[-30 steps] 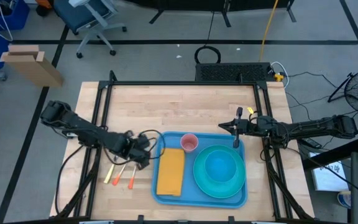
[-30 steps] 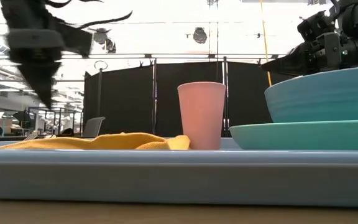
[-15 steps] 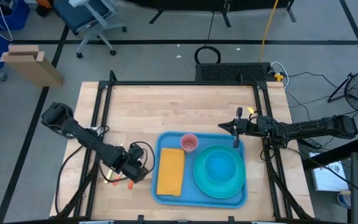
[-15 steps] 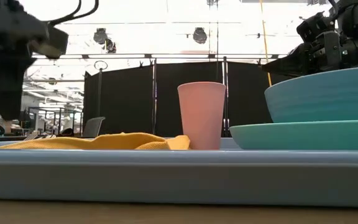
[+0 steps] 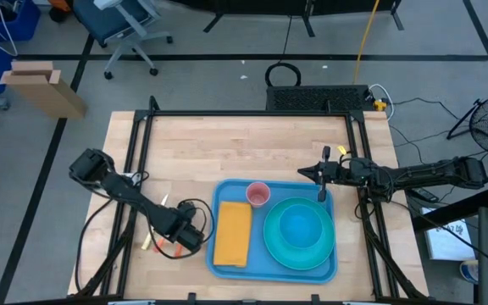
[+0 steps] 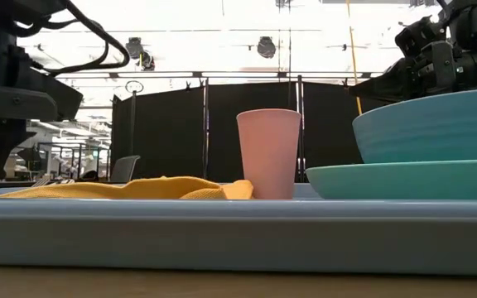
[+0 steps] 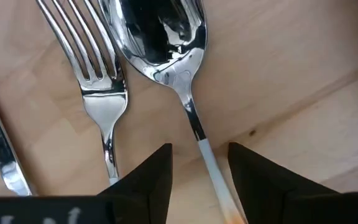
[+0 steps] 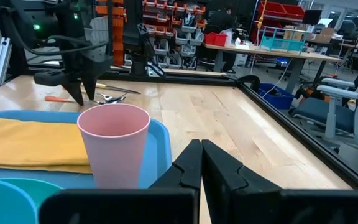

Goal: Set up tray
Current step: Put the spoon on top of the yellow napkin, then put the fork on top of the yellow napkin

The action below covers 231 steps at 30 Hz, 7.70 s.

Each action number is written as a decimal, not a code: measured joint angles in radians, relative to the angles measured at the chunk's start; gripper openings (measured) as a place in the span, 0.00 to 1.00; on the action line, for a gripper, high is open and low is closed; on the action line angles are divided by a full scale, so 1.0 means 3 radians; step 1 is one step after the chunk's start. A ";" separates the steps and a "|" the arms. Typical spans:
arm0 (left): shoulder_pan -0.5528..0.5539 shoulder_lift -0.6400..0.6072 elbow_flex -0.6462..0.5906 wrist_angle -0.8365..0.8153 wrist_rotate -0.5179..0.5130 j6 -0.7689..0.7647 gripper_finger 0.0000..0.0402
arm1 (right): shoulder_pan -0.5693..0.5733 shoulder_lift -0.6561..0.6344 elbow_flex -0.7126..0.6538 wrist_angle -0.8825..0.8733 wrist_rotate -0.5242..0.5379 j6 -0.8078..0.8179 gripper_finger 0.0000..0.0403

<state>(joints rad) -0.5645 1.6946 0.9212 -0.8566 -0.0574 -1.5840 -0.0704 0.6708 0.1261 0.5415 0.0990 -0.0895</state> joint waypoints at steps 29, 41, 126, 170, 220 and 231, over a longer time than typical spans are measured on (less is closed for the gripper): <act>0.0001 -0.0014 0.0083 0.0193 -0.0485 -0.0050 0.03 | 0.0000 0.0000 0.0000 -0.0001 0.0000 -0.0010 0.00; 0.0078 -0.0073 0.1293 0.0053 -0.1240 -0.0037 0.02 | 0.0000 0.0000 0.0000 -0.0172 -0.0001 -0.0005 0.00; -0.0107 0.0406 0.2266 -0.2279 -0.0711 0.0418 0.50 | 0.0000 -0.0053 0.0001 -0.0228 -0.0518 -0.0003 0.00; -0.0201 -0.0491 -0.0722 0.0424 0.0208 -0.0088 0.31 | 0.0001 -0.0054 0.0000 -0.0278 -0.0685 0.0170 0.00; 0.0386 0.0283 0.0882 0.1332 -0.0942 0.0126 0.02 | 0.0001 -0.0053 0.0001 -0.0356 -0.0696 0.0205 0.00; 0.0247 0.0479 0.0889 0.1266 -0.0824 -0.0381 0.02 | 0.0000 -0.0053 0.0000 -0.0354 -0.0695 0.0235 0.00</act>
<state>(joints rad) -0.4904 1.8385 1.1880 -0.4767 -0.3046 -1.6983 -0.0704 0.6548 0.1261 0.4354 -0.1096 -0.0189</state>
